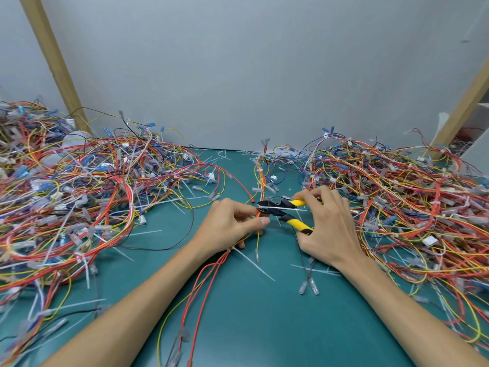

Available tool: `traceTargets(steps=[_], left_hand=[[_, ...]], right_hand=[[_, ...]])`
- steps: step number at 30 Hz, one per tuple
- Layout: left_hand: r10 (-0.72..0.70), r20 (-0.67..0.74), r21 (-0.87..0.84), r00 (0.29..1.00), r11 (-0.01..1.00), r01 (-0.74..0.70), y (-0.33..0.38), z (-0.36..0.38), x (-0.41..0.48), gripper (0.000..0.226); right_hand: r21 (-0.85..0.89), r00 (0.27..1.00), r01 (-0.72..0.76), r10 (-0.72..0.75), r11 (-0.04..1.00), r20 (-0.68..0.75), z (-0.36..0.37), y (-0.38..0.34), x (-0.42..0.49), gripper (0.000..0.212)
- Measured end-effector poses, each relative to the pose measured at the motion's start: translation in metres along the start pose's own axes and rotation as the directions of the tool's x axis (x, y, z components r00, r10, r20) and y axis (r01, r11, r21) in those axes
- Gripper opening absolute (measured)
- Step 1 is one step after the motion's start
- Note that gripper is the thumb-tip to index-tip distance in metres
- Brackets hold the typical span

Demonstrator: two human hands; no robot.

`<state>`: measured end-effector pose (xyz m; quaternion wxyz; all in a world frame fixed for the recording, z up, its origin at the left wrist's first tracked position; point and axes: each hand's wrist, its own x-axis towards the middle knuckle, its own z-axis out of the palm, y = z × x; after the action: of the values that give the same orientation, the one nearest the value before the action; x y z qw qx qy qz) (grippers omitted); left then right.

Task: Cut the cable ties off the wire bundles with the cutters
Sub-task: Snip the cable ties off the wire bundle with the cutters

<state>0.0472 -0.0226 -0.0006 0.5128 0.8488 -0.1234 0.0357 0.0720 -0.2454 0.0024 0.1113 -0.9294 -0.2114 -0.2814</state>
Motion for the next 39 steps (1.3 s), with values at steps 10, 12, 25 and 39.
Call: traceTargets(steps=[10, 12, 25, 39], left_hand=[[-0.007, -0.005, 0.009, 1.0, 1.0, 0.007, -0.0011, 0.0008, 0.001, 0.021], [-0.005, 0.0, 0.016, 1.0, 1.0, 0.005, -0.0013, 0.0005, 0.0009, 0.021], [0.025, 0.042, 0.033, 0.999, 0.999, -0.026, -0.0047, 0.0008, 0.0019, 0.02], [0.042, 0.124, -0.046, 0.991, 0.998, -0.036, -0.0027, -0.002, 0.0046, 0.022]], right_hand=[[0.022, 1.0, 0.004, -0.004, 1.0, 0.007, -0.0032, -0.0046, -0.0006, 0.038], [0.029, 1.0, 0.002, -0.002, 1.0, -0.005, -0.0037, -0.0058, -0.001, 0.034], [0.029, 0.999, -0.052, 0.052, 0.998, -0.008, -0.0042, -0.0051, -0.0027, 0.021], [0.049, 0.998, -0.068, 0.067, 0.996, 0.015, -0.0043, -0.0052, -0.0023, 0.023]])
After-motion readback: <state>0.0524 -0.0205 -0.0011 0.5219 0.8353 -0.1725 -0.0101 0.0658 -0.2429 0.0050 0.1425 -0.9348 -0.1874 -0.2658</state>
